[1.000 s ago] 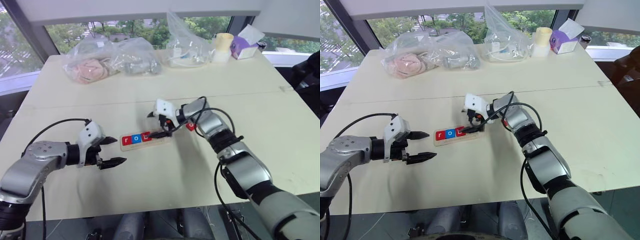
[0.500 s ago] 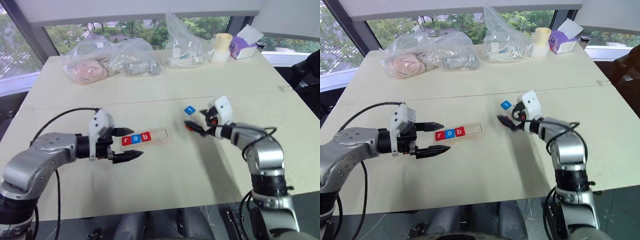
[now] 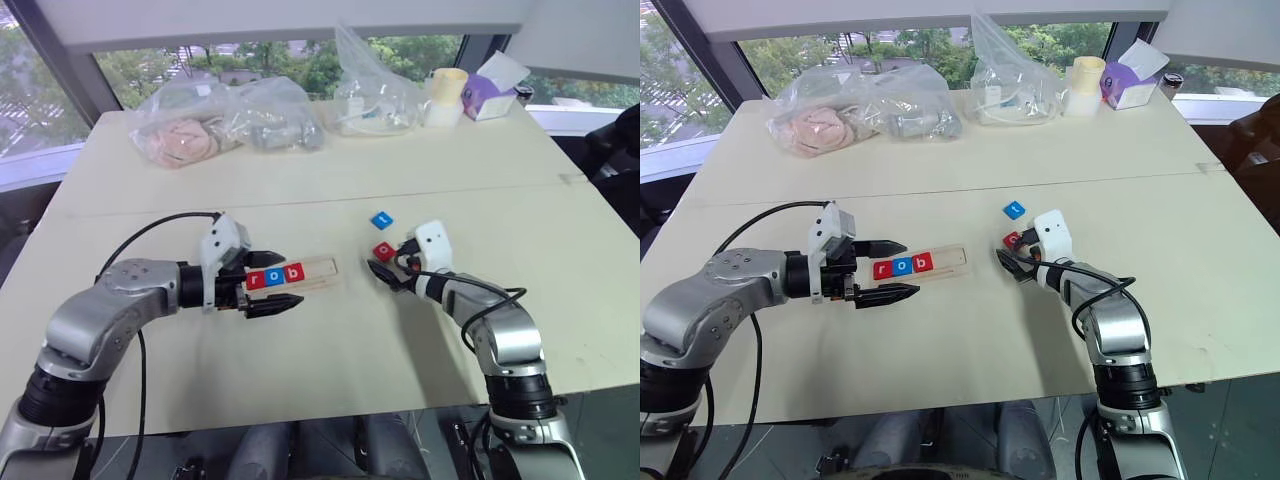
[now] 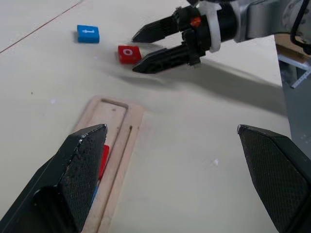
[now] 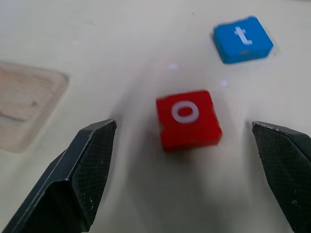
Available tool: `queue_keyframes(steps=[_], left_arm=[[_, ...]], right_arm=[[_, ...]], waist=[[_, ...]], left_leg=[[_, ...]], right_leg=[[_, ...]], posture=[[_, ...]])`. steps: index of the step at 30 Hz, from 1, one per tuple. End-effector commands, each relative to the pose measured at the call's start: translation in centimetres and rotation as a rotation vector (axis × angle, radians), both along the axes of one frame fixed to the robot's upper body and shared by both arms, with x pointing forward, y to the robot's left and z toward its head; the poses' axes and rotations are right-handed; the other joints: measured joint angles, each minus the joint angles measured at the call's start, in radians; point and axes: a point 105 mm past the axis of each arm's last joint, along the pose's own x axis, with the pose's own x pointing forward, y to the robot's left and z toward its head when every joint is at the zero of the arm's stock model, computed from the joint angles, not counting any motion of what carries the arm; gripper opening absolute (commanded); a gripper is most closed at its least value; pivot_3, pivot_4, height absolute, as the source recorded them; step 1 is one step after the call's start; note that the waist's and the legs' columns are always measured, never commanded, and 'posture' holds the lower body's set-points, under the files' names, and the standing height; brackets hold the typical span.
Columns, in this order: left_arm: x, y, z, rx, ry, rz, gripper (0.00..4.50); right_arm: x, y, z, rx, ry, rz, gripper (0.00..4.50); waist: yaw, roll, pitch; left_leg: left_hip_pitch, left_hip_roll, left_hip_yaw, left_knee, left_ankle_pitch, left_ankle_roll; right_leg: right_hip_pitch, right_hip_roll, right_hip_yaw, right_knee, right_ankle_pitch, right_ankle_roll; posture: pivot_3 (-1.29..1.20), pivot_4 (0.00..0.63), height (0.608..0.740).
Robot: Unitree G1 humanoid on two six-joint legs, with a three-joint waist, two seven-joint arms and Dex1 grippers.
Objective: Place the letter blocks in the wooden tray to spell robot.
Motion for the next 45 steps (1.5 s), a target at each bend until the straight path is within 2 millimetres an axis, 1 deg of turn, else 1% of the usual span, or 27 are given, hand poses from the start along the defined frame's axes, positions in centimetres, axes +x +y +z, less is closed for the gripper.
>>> queue_keyframes(steps=[1,2,3,5,8,11,13,15,17,21,23,26,29,31,33,34,35,36,38,41,43,44,45], left_arm=[[-0.1,-0.1,0.6,0.001,-0.04,-0.002,4.5],[-0.1,0.0,0.6,0.001,-0.04,0.001,4.5],[-0.1,0.0,0.6,0.001,-0.04,0.003,4.5],[-0.2,0.1,0.4,0.004,-0.038,0.008,4.5],[-0.3,0.3,0.1,0.008,-0.034,0.012,4.5],[-0.4,0.3,-0.1,0.014,-0.035,0.011,4.5],[-0.5,0.3,-0.1,0.016,-0.038,0.007,4.5],[-0.6,0.2,0.0,0.017,-0.044,-0.001,4.5],[-0.7,0.0,-0.1,0.023,-0.052,-0.014,4.5],[-0.8,-0.6,-0.5,0.052,-0.067,-0.049,4.5],[-0.8,-1.0,-0.6,0.055,-0.072,-0.065,4.5],[-0.7,-1.3,-0.7,0.049,-0.071,-0.08,4.5],[-0.3,-0.8,-1.5,0.061,-0.054,-0.068,4.5],[-0.2,-0.6,-1.8,0.063,-0.045,-0.065,4.5],[-0.1,-0.5,-1.8,0.061,-0.042,-0.065,4.5],[-0.1,-0.5,-1.9,0.061,-0.042,-0.064,4.5],[-0.1,-0.5,-1.9,0.062,-0.041,-0.062,4.5],[-0.1,-0.5,-2.0,0.063,-0.04,-0.061,4.5],[-0.1,-0.4,-2.0,0.063,-0.039,-0.058,4.5],[-0.3,-0.1,-1.6,0.057,-0.035,-0.062,4.5],[-0.4,0.3,-1.2,0.054,-0.03,-0.079,4.5],[-0.5,0.4,-1.1,0.054,-0.028,-0.086,4.5],[-0.7,0.5,-0.9,0.066,-0.026,-0.108,4.5]], right_arm=[[0.6,0.1,0.4,-0.008,-0.035,0.002,3.19],[0.7,0.1,0.3,-0.009,-0.038,0.003,2.72],[0.8,0.1,0.3,-0.01,-0.04,0.005,2.01],[0.8,0.3,0.3,-0.006,-0.046,0.012,1.17],[0.5,0.4,0.8,-0.005,-0.063,0.024,1.12],[-0.3,-0.2,1.7,-0.026,-0.088,-0.002,1.12],[-1.2,-0.7,2.6,-0.013,-0.089,-0.06,1.12],[-2.6,-0.9,3.0,0.027,-0.055,-0.134,1.12],[-4.1,-0.9,2.9,0.077,-0.002,-0.206,1.12],[-6.5,-0.4,2.6,0.097,0.063,-0.287,1.12],[-7.1,0.1,2.4,0.115,0.096,-0.307,1.12],[-7.7,0.8,1.8,0.073,0.134,-0.312,1.12],[-8.0,1.6,1.2,0.095,0.169,-0.311,1.12],[-8.1,1.6,1.1,0.105,0.176,-0.311,2.15],[-8.1,1.7,1.1,0.103,0.18,-0.3,3.07],[-8.1,1.7,1.1,0.1,0.18,-0.3,3.7],[-8.0,1.6,1.2,0.095,0.177,-0.306,4.17],[-7.9,1.4,1.3,0.092,0.168,-0.306,4.46],[-7.5,0.9,2.1,0.085,0.12,-0.288,4.46],[-6.6,0.2,4.6,0.018,-0.057,-0.119,4.46],[-7.0,0.5,5.2,-0.003,-0.111,0.112,4.46],[-7.2,0.4,5.3,-0.01,-0.124,0.184,4.46],[-7.9,0.2,4.9,-0.037,-0.112,0.329,4.46]], waist=[[0.0,0.0,0.0],[0.0,0.0,0.0],[0.0,0.0,0.0],[0.0,0.0,0.0],[0.0,0.0,0.0],[0.004,0.0,0.0],[0.007,0.0,0.0],[0.007,0.0,0.0],[0.007,0.0,0.0],[0.006,0.0,0.0],[0.004,0.0,0.0],[0.005,0.0,0.0],[0.005,0.0,0.0],[0.003,0.0,0.0],[0.003,0.0,0.0],[0.003,0.0,0.0],[0.004,0.0,0.0],[0.004,0.0,0.0],[0.004,0.0,0.0],[0.004,0.0,0.0],[0.003,0.0,0.0],[0.003,0.0,0.0],[0.003,-0.001,0.0]], left_leg=[[0.0,0.0,0.0,0.0,0.0,0.0],[0.0,0.0,0.0,0.0,0.0,0.0],[0.0,0.0,0.0,0.0,0.0,0.0],[0.0,0.0,0.0,0.0,0.0,0.0],[0.0,0.0,0.0,0.0,0.0,0.0],[0.0,0.0,0.0,0.0,0.0,0.0],[0.0,0.0,0.0,0.0,0.0,0.0],[-0.001,0.0,-0.001,0.0,0.0,0.0],[0.0,0.0,-0.001,0.0,0.0,0.0],[-0.001,0.0,-0.001,0.0,0.0,0.0],[-0.001,0.0,-0.001,0.0,0.0,0.0],[-0.001,0.0,-0.001,0.0,0.0,0.0],[-0.001,0.0,-0.001,-0.001,0.0,0.0],[-0.001,0.0,-0.001,-0.001,0.0,0.0],[-0.001,0.0,-0.001,-0.001,0.0,0.0],[-0.001,0.0,-0.001,-0.001,0.0,0.0],[-0.001,0.0,-0.001,-0.001,0.0,0.0],[-0.001,0.0,-0.001,-0.001,0.0,0.0],[-0.001,0.0,-0.001,-0.001,0.0,0.0],[-0.001,0.0,-0.001,-0.001,0.0,0.0],[-0.001,-0.001,0.0,-0.001,0.0,0.0],[-0.001,0.0,0.0,-0.001,0.0,0.0],[-0.001,0.0,0.0,-0.001,-0.001,0.001]], right_leg=[[0.0,0.0,0.0,0.0,0.0,0.0],[0.0,0.0,0.0,0.0,0.0,0.0],[0.0,0.0,0.0,0.0,0.0,0.0],[0.0,0.0,0.0,0.0,0.0,0.0],[0.0,0.0,0.0,0.0,0.0,0.0],[0.0,0.0,0.0,0.0,0.0,0.0],[0.0,0.0,0.0,0.0,0.0,0.0],[0.0,0.0,0.0,0.0,-0.001,-0.001],[0.0,0.0,0.0,0.0,-0.001,-0.002],[0.0,-0.001,0.0,0.0,-0.002,-0.003],[0.0,-0.001,0.0,0.0,-0.002,-0.003],[-0.001,-0.001,0.0,0.0,-0.002,-0.003],[-0.001,-0.001,0.0,-0.001,-0.002,-0.003],[-0.001,-0.001,0.0,-0.001,-0.002,-0.003],[-0.001,-0.001,0.0,-0.001,-0.002,-0.003],[-0.001,-0.001,0.0,-0.001,-0.002,-0.003],[-0.001,-0.001,0.0,-0.001,-0.002,-0.003],[-0.001,-0.001,-0.001,-0.001,-0.002,-0.003],[-0.001,-0.001,-0.001,-0.001,-0.002,-0.003],[0.0,-0.001,-0.001,-0.002,-0.002,-0.002],[0.0,-0.001,-0.001,-0.002,-0.002,-0.002],[0.001,-0.001,-0.002,-0.003,-0.003,0.0],[0.002,-0.001,-0.002,-0.003,-0.005,0.002]], posture=[[0.0,0.15,0.74],[0.0,0.15,0.74],[0.0,0.15,0.74],[0.0,0.15,0.74],[0.0,0.15,0.74],[0.0,0.15,0.74],[0.0,0.15,0.74],[0.0,0.15,0.74],[0.0,0.15,0.74],[0.0,0.15,0.74],[0.0,0.15,0.74],[0.0,0.15,0.74],[0.0,0.15,0.74],[0.0,0.15,0.74],[0.0,0.15,0.74],[0.0,0.15,0.74],[0.0,0.15,0.74],[0.0,0.15,0.74],[0.0,0.15,0.74],[0.0,0.15,0.74],[0.0,0.15,0.74],[0.0,0.15,0.74],[0.0,0.15,0.74]])
